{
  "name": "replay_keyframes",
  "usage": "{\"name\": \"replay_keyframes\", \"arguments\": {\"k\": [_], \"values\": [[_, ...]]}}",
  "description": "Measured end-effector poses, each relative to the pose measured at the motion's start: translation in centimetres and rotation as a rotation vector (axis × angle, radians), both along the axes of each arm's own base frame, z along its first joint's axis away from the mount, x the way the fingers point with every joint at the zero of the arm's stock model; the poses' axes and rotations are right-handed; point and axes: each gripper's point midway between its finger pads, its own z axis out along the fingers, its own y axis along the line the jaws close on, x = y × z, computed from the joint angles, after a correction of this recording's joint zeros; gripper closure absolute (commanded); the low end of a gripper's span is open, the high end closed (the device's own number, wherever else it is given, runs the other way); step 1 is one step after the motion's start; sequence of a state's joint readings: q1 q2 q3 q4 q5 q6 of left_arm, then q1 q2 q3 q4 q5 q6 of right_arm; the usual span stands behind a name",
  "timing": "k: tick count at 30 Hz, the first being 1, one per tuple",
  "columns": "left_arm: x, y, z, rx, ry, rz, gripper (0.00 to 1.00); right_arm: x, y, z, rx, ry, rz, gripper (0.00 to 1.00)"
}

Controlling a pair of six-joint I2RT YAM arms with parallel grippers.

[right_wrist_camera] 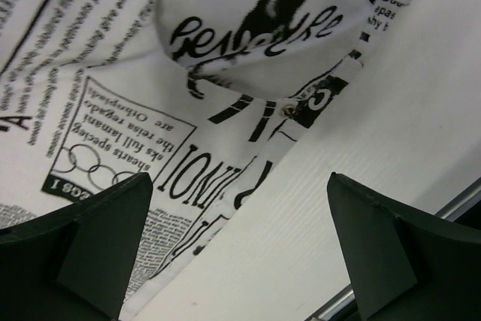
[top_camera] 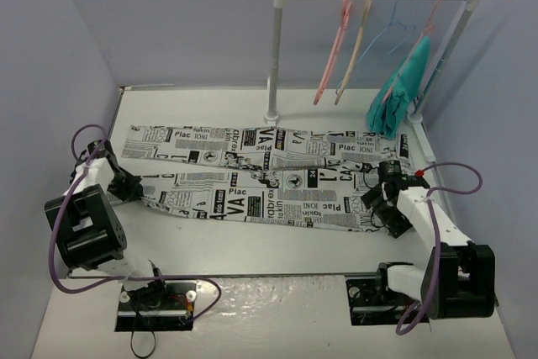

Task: Place the trousers on the hanger

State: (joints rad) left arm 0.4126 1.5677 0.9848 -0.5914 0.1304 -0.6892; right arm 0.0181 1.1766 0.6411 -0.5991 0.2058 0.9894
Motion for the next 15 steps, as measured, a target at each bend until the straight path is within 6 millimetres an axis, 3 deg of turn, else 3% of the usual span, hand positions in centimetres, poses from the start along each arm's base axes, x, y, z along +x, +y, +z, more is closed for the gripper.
{"name": "replay_keyframes", "arguments": {"k": [8, 15], "values": [[0.2, -0.3, 0.1, -0.019, -0.01, -0.005, 1.0, -0.7, -1.4, -1.5, 0.017, 0.027, -0.113, 0.04], [0.2, -0.4, 0.1, -0.022, -0.013, -0.006, 1.0, -0.4, -2.0, -2.9, 0.042, 0.041, -0.161, 0.28]]}}
